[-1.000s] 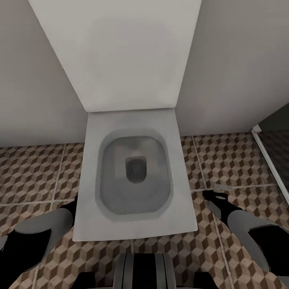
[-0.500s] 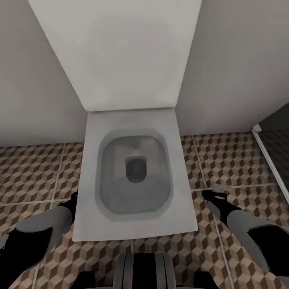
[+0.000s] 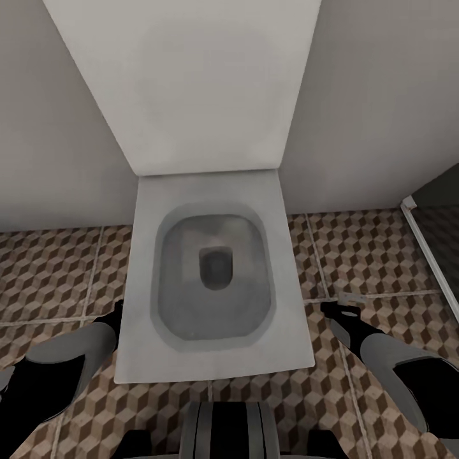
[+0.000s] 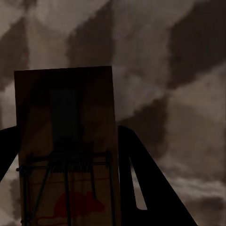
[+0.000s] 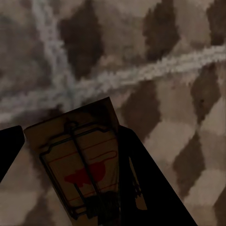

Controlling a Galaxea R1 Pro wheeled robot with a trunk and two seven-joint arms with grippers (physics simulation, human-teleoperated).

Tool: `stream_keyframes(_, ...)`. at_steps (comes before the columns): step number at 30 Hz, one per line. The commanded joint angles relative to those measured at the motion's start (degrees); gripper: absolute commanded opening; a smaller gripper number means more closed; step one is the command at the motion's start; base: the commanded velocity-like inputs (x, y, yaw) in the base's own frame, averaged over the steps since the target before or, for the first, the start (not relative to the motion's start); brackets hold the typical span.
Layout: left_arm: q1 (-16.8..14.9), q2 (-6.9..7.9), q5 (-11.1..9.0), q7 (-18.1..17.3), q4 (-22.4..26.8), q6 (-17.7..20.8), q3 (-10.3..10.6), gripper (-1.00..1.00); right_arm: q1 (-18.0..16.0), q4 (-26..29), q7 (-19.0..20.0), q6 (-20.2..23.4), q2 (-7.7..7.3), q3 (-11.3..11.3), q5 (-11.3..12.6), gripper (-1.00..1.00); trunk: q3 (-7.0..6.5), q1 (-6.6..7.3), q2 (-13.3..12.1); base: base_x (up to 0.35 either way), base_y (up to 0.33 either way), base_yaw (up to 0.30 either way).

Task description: Take the four mousetraps from the cabinet in the bathroom and place them on the bathroom floor. Make sure all four end up on the same floor surface, and ensure that at least two of them are either under or directly next to the same bathroom sink.

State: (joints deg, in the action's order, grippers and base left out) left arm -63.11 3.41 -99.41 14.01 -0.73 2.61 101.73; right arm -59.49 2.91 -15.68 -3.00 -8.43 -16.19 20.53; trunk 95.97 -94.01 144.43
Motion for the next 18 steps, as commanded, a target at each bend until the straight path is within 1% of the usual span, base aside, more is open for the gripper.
stream_keyframes(1,-0.04,0.02,-0.08,0.23,0.08,0.28,0.49,-1.00,-0.02,-0.03,-0.10,-0.17,0.00,-0.49,0.59,-1.00,0.03,0.01,0.01,0.000,0.000,0.000)
stream_keyframes(14,-0.04,0.02,-0.08,0.22,0.02,0.29,0.49,-1.00,-0.02,-0.07,0.19,-0.16,0.17,-0.51,0.56,-1.00,0.04,0.01,0.01,0.000,0.000,0.001)
stream_keyframes(18,-0.06,0.06,-0.08,0.22,0.01,0.29,0.49,-1.00,-0.02,-0.09,0.21,-0.16,0.17,-0.56,0.56,-1.00,0.18,0.01,0.01,0.000,0.000,0.076)
